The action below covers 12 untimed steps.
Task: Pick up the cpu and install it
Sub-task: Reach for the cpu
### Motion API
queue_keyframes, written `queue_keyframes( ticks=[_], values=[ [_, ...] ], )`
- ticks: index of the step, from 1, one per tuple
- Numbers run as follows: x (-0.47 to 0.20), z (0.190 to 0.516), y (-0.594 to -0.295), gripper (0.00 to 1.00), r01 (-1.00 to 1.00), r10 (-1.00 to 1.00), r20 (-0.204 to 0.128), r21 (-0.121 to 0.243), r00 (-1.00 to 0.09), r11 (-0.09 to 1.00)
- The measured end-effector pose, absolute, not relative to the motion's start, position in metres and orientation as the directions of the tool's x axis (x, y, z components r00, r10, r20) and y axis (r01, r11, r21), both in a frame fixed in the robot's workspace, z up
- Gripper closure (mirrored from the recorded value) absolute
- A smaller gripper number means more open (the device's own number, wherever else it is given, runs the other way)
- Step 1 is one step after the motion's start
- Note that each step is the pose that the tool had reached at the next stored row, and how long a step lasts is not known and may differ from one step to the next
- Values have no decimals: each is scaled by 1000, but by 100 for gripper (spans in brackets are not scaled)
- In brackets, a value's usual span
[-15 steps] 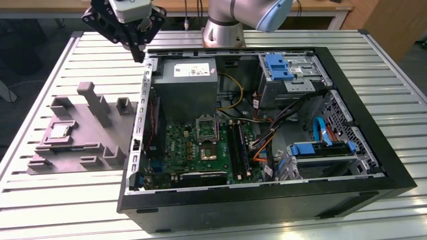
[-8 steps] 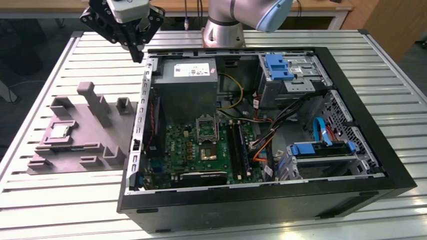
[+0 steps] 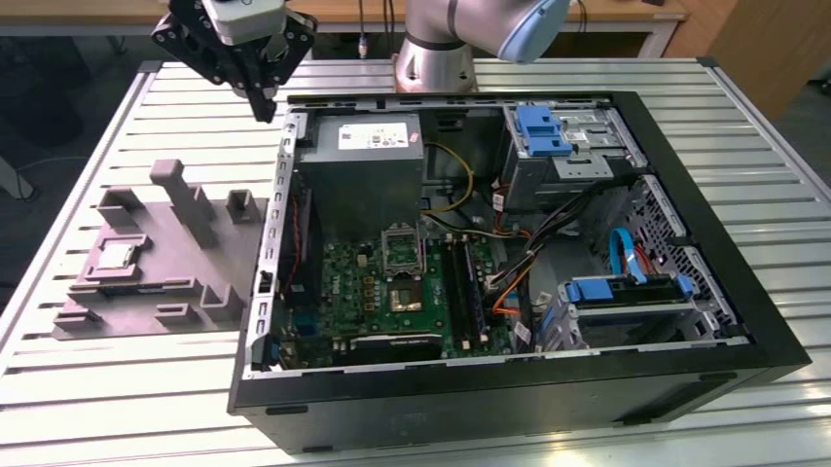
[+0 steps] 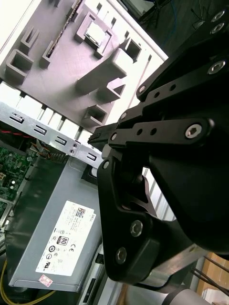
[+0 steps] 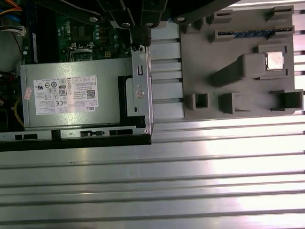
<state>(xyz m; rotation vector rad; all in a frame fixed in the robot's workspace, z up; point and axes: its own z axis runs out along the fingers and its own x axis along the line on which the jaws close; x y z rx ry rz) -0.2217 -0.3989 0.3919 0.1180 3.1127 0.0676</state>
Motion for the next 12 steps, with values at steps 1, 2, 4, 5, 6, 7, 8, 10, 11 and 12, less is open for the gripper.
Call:
queue_keyframes(
  ticks=[1,2,4,5,6,7,8,10,11,12],
  values=[
    [-222,392,-399,89,75,76,-24,44,-997,996],
    [-222,392,-399,89,75,76,-24,44,-997,996],
    [-223,392,-399,89,75,76,-24,44,-997,996],
    [-223,392,-399,89,75,76,-24,44,-997,996],
    [-224,392,-399,89,75,76,-24,44,-997,996],
    [-224,392,-399,89,75,76,-24,44,-997,996],
    [-224,392,-399,89,75,76,-24,44,-997,996],
    [-225,392,-399,89,75,76,-24,44,-997,996],
    [-225,392,-399,89,75,76,-24,44,-997,996],
    [-225,392,-399,89,75,76,-24,44,-997,996]
  ],
)
